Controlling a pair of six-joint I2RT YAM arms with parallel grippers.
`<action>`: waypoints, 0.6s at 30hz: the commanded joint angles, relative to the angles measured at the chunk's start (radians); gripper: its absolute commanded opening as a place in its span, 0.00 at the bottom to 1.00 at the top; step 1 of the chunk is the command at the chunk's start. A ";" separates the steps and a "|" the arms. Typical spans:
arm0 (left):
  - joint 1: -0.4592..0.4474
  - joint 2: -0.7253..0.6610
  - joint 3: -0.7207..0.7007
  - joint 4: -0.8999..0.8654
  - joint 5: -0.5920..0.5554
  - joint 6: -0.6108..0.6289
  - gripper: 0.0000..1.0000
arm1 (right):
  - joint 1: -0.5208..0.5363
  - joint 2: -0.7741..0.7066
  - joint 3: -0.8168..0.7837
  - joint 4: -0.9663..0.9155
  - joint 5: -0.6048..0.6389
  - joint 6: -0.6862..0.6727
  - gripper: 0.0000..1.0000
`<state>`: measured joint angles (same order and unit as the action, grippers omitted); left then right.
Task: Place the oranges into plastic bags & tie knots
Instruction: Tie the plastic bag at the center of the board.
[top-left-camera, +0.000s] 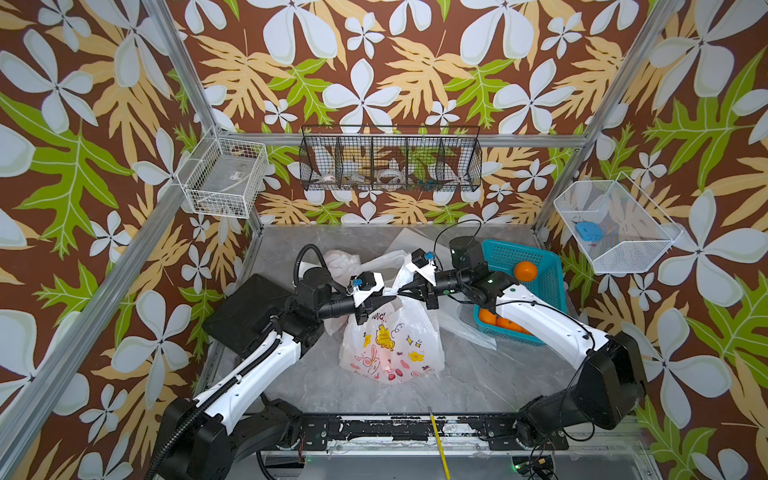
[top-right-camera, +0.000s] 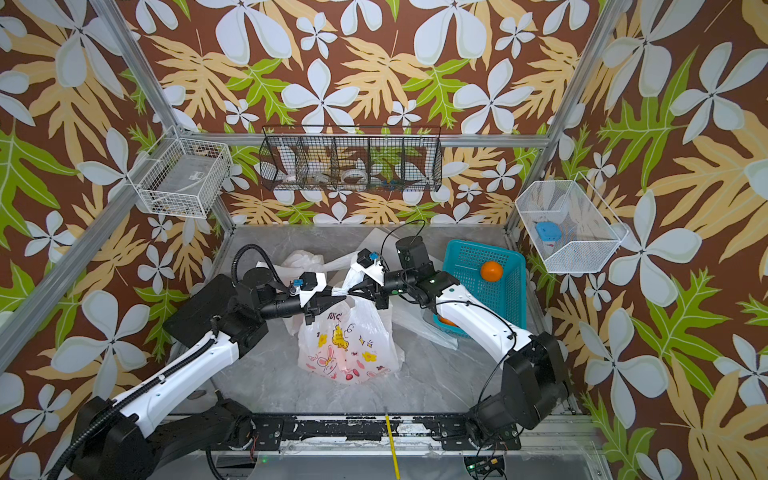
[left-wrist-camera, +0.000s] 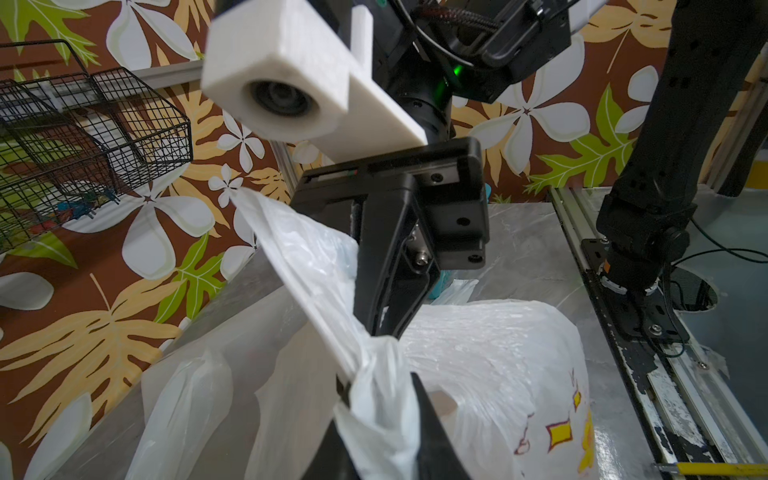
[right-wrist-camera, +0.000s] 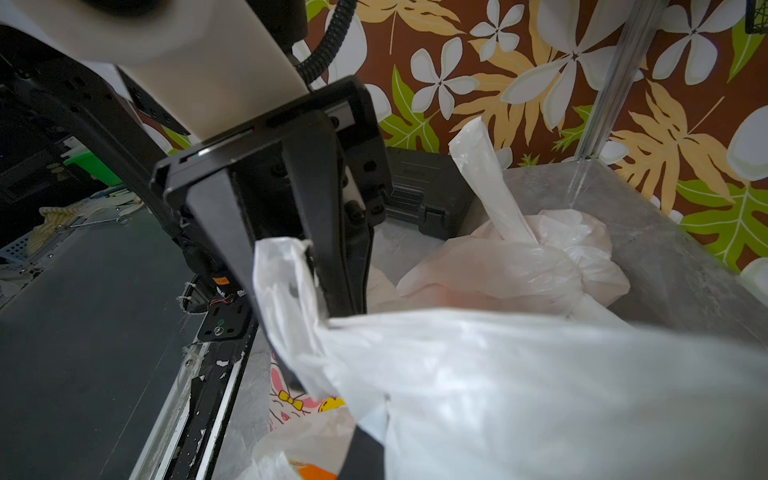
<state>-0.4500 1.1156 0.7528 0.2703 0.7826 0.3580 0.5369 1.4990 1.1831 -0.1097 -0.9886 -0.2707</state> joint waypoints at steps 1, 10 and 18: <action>-0.001 0.006 0.011 -0.009 -0.023 0.011 0.05 | 0.001 -0.014 -0.002 -0.007 0.013 -0.011 0.07; -0.001 -0.020 -0.001 -0.029 -0.051 0.045 0.00 | -0.089 -0.106 -0.018 -0.019 0.011 -0.032 0.66; -0.001 -0.049 -0.024 -0.006 -0.059 0.052 0.00 | -0.106 -0.010 0.120 -0.022 -0.077 -0.019 0.80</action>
<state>-0.4507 1.0740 0.7330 0.2424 0.7319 0.3985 0.4324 1.4662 1.2736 -0.1318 -1.0084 -0.2951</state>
